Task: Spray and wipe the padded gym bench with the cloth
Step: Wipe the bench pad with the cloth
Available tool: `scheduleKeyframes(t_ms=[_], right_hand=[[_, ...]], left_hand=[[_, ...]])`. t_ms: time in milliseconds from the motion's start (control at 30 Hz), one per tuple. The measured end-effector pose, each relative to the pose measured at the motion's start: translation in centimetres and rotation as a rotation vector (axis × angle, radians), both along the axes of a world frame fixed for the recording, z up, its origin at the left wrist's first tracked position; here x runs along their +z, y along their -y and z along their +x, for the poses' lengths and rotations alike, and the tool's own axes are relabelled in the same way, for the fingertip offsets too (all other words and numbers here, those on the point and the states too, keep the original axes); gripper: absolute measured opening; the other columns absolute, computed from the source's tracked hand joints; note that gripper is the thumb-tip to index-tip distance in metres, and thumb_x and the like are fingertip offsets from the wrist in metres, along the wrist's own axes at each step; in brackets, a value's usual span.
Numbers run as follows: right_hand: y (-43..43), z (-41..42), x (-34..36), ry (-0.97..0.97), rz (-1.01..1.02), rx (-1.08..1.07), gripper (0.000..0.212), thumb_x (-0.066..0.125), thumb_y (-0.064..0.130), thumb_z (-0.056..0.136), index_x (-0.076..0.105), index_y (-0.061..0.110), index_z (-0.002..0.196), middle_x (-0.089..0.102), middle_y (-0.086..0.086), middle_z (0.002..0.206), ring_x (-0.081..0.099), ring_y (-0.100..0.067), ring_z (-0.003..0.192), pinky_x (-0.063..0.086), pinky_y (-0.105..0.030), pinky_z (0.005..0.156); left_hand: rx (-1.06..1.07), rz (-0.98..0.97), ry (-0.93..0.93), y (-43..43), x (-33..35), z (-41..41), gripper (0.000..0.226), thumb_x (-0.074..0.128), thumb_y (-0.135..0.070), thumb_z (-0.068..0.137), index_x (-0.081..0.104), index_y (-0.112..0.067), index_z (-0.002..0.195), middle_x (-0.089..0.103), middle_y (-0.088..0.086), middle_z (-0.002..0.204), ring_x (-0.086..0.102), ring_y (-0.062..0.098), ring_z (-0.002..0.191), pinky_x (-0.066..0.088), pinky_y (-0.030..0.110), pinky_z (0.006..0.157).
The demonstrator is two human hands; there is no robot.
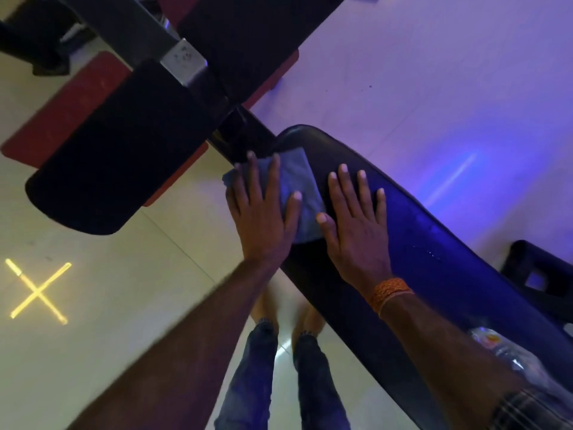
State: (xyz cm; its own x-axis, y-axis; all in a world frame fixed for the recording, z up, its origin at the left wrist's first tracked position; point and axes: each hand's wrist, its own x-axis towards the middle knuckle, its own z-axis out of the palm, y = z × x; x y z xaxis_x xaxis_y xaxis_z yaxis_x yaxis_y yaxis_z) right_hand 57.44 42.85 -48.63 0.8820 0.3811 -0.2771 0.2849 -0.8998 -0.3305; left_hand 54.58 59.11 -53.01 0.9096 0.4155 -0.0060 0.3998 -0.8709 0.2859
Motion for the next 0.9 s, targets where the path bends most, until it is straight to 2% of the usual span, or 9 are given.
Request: scheduleKeyframes(t_ms=[100, 200, 300, 467, 567, 700, 900], right_hand=[[0.1, -0.1, -0.4, 0.014, 0.021, -0.008, 0.070, 0.007, 0.057, 0.105, 0.013, 0.023, 0.165, 0.002, 0.002, 0.174, -0.004, -0.024, 0.161, 0.004, -0.059, 0.128], [-0.3, -0.2, -0.4, 0.025, 0.046, -0.036, 0.068, 0.012, 0.055, 0.106, 0.014, 0.022, 0.165, 0.003, 0.002, 0.174, -0.003, -0.024, 0.161, 0.001, -0.058, 0.129], [0.1, -0.6, -0.1, 0.002, 0.043, -0.015, 0.065, 0.013, 0.053, 0.106, 0.015, 0.025, 0.165, 0.003, 0.002, 0.174, -0.005, -0.025, 0.161, 0.001, -0.057, 0.129], [2.2, -1.1, -0.4, 0.022, 0.048, 0.073, 0.059, 0.018, 0.049, 0.108, 0.018, 0.031, 0.164, 0.005, 0.004, 0.174, -0.002, -0.023, 0.161, 0.004, -0.052, 0.130], [2.4, -1.1, -0.6, 0.031, 0.076, 0.068, 0.058, 0.021, 0.047, 0.108, 0.021, 0.031, 0.164, 0.007, 0.004, 0.174, -0.001, -0.023, 0.161, 0.004, -0.051, 0.130], [2.4, -1.2, -0.2, 0.009, 0.095, 0.052, 0.061, 0.014, 0.051, 0.107, 0.021, 0.030, 0.164, 0.007, 0.004, 0.174, -0.001, -0.023, 0.161, 0.005, -0.053, 0.130], [3.4, -1.5, -0.6, 0.023, 0.098, 0.084, 0.062, 0.013, 0.053, 0.107, 0.020, 0.028, 0.164, 0.008, 0.000, 0.174, 0.001, -0.025, 0.161, 0.005, -0.053, 0.130]], left_hand=[[0.173, -0.014, 0.004, 0.4, 0.3, 1.9, 0.079, 0.032, -0.072, 0.100, 0.037, -0.020, 0.159, 0.032, 0.017, 0.166, 0.032, 0.038, 0.151, 0.028, 0.052, 0.121], [0.111, 0.018, 0.003, 2.1, -0.1, -1.1, 0.071, 0.036, -0.065, 0.104, 0.030, -0.023, 0.162, 0.023, 0.017, 0.169, 0.020, 0.038, 0.156, 0.024, 0.052, 0.122], [0.072, -0.077, -0.031, 4.3, 0.4, -5.3, 0.064, 0.031, -0.055, 0.108, 0.026, -0.023, 0.163, 0.013, 0.018, 0.171, 0.008, 0.039, 0.159, 0.024, 0.056, 0.123], [0.138, -0.145, 0.029, 2.2, 0.6, -2.5, 0.079, 0.050, -0.059, 0.099, 0.029, -0.016, 0.162, 0.015, 0.022, 0.170, 0.011, 0.042, 0.157, 0.019, 0.054, 0.124], [0.130, -0.100, 0.019, 3.3, 0.4, -3.5, 0.068, 0.037, -0.053, 0.106, 0.024, -0.021, 0.164, 0.010, 0.021, 0.171, 0.006, 0.041, 0.158, 0.020, 0.057, 0.124], [-0.076, -0.084, -0.054, 7.0, 0.2, -8.6, 0.064, 0.027, -0.052, 0.108, 0.018, -0.024, 0.165, 0.003, 0.016, 0.173, -0.004, 0.036, 0.160, 0.006, 0.053, 0.128], [-0.044, 0.028, -0.028, 4.7, -0.5, -5.5, 0.065, 0.026, -0.056, 0.108, 0.019, -0.026, 0.165, 0.010, 0.015, 0.173, 0.004, 0.037, 0.160, 0.008, 0.057, 0.127]])
